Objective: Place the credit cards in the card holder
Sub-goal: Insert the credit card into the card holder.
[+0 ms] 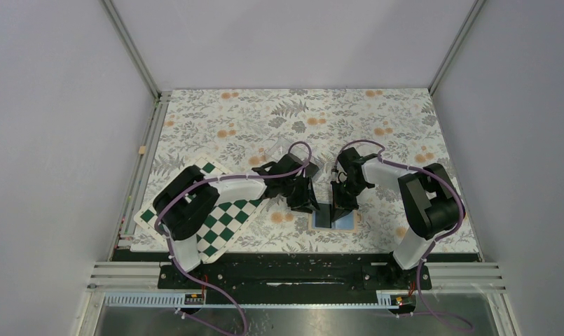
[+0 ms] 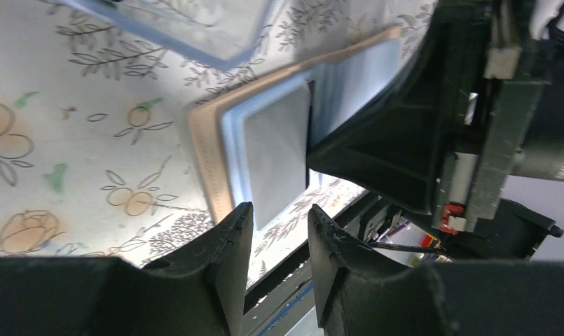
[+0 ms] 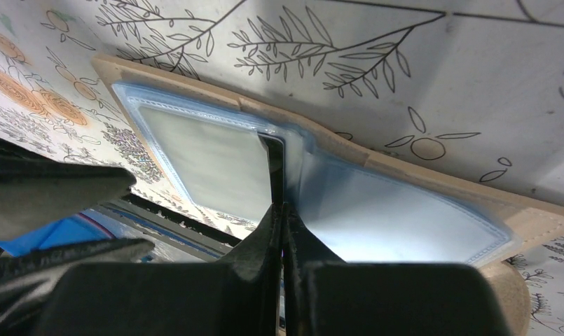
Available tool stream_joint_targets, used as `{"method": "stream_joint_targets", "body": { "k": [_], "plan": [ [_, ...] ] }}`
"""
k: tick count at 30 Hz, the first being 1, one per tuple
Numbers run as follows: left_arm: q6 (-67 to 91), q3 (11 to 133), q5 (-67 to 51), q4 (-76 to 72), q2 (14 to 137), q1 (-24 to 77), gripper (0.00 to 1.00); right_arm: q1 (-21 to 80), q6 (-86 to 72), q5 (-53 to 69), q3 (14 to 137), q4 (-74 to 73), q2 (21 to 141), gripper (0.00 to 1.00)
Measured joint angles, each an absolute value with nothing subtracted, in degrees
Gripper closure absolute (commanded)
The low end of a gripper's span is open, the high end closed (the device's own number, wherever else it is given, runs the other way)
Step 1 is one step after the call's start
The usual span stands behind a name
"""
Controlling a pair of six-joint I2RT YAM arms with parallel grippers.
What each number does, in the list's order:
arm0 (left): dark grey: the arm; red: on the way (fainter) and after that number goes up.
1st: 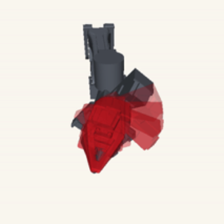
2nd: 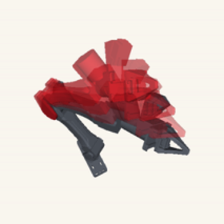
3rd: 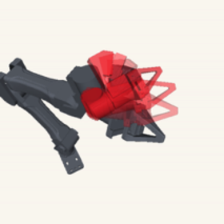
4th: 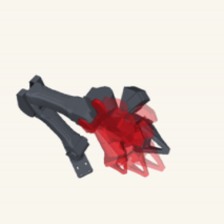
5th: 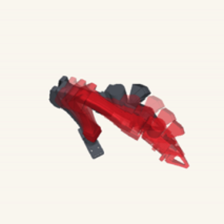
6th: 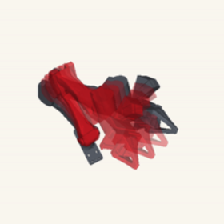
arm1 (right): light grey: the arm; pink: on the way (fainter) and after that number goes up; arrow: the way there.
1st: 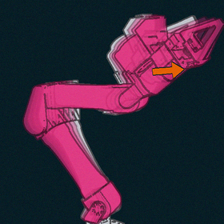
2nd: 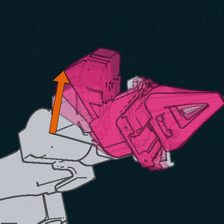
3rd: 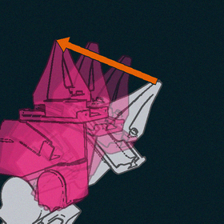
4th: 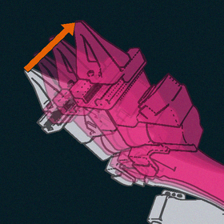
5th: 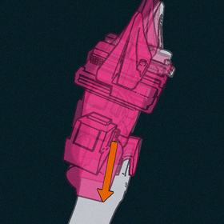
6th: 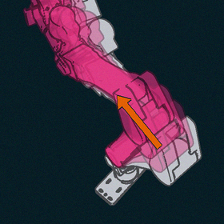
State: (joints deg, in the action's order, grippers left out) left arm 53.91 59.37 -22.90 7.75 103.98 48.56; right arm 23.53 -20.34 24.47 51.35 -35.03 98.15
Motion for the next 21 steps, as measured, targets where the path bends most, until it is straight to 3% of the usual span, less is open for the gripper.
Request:
{"method": "stream_joint_targets", "body": {
  "k": [14,21],
  "plan": [
    [54.30,60.10,-23.59,5.45,105.86,49.47,0.65,23.55,-20.34,24.51,51.59,-35.29,98.43,1.00],
    [54.65,60.34,-23.86,5.30,107.48,49.58,0.78,23.53,-20.34,24.58,51.59,-35.35,98.48,1.00]
  ]
}}
